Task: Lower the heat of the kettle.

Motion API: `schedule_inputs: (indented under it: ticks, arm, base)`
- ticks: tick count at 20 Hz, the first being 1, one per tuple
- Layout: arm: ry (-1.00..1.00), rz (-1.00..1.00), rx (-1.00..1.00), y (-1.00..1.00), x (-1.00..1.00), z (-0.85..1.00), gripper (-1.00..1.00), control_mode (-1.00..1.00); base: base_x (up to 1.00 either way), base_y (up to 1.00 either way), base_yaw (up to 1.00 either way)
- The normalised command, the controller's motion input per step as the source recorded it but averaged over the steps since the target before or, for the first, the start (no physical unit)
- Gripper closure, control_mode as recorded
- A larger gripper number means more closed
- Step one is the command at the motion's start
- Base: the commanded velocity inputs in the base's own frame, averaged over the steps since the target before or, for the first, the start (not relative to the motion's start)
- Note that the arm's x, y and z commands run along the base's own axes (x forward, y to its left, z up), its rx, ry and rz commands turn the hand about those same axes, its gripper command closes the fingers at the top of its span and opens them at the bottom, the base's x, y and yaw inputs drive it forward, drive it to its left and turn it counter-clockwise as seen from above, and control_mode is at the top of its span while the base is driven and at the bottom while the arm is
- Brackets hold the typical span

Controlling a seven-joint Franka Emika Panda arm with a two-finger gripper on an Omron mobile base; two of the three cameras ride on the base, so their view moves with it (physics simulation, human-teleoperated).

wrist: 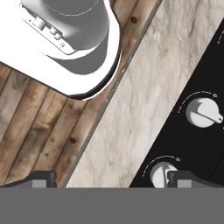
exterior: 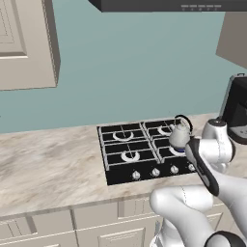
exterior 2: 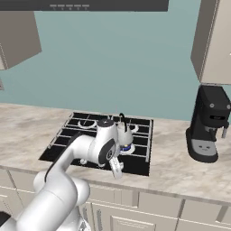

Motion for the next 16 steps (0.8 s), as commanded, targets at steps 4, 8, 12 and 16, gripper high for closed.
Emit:
schedule_inputs:
  ticks: [4, 8, 12, 16]
  arm:
    - [0.0, 0.01, 0.0, 0.0, 0.12, -0.12, -1.0, -1.0]
    - [0.03, 0.0, 0.0, 0.0, 0.2, -0.07, -1.0, -1.0]
    - [0.06, 0.0, 0.0, 0.01, 0.22, -0.11, -1.0, -1.0]
    - [0.07, 0.0, 0.0, 0.0, 0.14, -0.15, -1.0, -1.0]
  base:
    - [0.0, 0.0, 0.0]
    - [0.0, 0.0, 0.0]
    - [0.0, 0.0, 0.0]
    - [0.0, 0.0, 0.0]
